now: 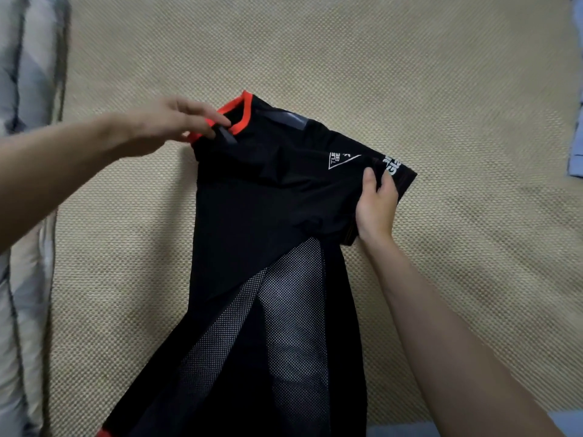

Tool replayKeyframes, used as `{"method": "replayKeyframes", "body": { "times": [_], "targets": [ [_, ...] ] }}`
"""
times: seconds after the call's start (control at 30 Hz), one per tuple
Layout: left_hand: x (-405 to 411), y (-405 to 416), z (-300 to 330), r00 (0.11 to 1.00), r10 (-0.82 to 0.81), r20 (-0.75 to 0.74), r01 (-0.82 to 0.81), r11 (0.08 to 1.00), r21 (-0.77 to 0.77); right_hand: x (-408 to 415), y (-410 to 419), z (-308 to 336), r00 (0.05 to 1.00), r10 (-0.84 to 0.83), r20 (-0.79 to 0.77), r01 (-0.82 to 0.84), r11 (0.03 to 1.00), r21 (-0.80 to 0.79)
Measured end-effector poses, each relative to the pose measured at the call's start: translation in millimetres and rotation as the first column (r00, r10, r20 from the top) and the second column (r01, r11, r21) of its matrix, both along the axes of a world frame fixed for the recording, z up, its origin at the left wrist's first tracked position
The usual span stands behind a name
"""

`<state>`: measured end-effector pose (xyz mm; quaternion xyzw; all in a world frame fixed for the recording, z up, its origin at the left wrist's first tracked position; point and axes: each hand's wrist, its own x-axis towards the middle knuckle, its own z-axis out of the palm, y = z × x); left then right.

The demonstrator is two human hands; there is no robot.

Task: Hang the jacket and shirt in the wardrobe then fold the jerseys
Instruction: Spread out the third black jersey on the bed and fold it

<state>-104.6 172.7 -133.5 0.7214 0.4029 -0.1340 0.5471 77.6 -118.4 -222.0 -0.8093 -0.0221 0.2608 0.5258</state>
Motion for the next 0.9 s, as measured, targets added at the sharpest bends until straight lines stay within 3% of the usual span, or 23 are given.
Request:
{"method": "replayKeyframes", "body": {
  "times": [0.23,0.4,0.53,0.63,0.9],
  "targets": [
    [38.8,12.9,-9.0,0.933,0.337,0.129,-0.347,0.935,0.073,21.1,3.0,-0.4,0.993,-0.117,-0.005,0.117,0.991,0.058],
    [72.1,4.7,-26.9,0.835,0.538,0.116,-0.55,0.826,0.125,31.2,-2.9,-10.7,0.983,-0.128,0.131,0.142,0.985,-0.102],
    [83.9,-0.8,-30.9,0.852,0.519,0.062,-0.522,0.851,0.053,41.6,-6.6,-8.2,0.973,-0.145,0.178,0.177,0.969,-0.175],
    [85.3,-2.5,-33.0,0.89,0.447,0.087,-0.455,0.883,0.114,44.6,-10.2,-2.8,0.979,-0.141,0.145,0.167,0.969,-0.183],
    [78.0,-5.4,-51.6,0.887,0.455,0.08,-0.455,0.83,0.322,5.4,-45.6,11.7,0.991,-0.027,-0.134,0.033,0.998,0.044]
  ]
}}
